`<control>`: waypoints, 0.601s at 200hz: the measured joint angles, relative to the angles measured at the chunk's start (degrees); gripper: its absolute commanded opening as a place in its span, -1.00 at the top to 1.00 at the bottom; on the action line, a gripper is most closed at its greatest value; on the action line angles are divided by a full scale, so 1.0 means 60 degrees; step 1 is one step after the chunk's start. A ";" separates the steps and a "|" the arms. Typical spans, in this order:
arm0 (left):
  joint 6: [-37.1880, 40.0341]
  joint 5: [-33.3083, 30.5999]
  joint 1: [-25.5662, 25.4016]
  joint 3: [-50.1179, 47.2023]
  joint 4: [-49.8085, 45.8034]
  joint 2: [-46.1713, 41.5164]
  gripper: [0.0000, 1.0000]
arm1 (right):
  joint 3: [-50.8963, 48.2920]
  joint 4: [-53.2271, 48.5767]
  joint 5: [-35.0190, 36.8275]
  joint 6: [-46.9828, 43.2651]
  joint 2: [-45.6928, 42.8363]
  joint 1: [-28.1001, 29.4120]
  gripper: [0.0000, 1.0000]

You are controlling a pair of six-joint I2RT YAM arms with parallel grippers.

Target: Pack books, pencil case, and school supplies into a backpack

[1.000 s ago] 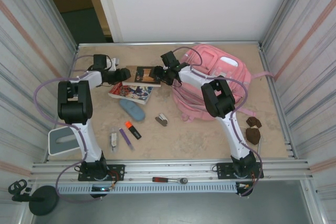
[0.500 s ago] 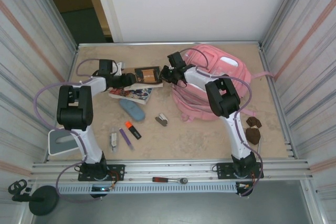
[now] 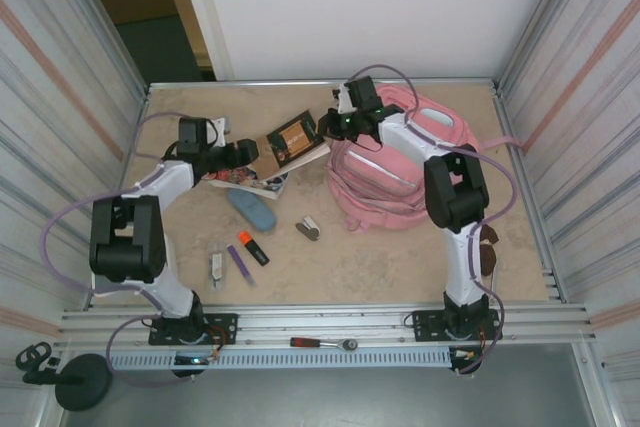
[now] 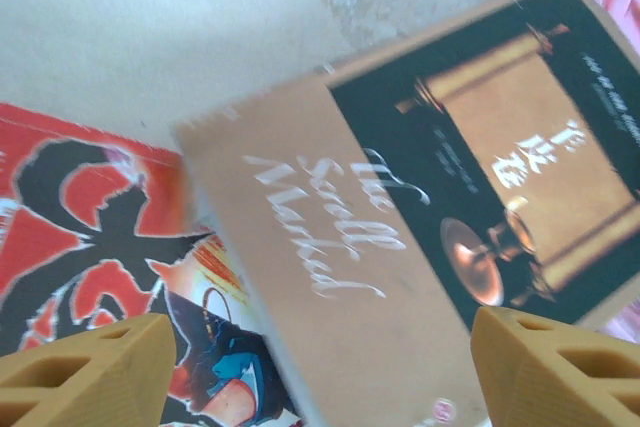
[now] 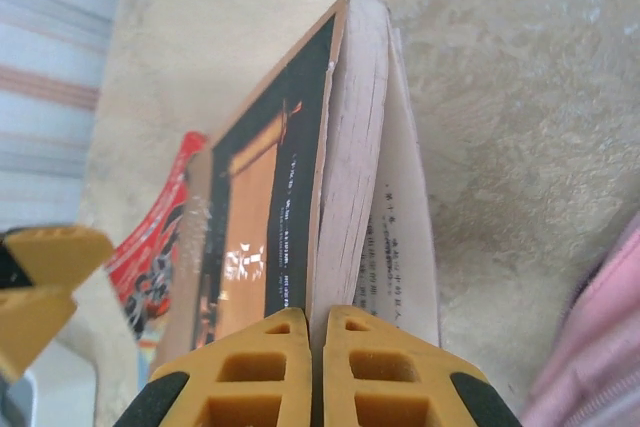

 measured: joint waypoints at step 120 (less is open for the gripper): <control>0.2612 0.3595 -0.0204 0.2820 0.0463 0.1905 -0.86 | -0.0069 -0.1137 -0.2240 -0.3559 -0.0994 -0.0452 1.00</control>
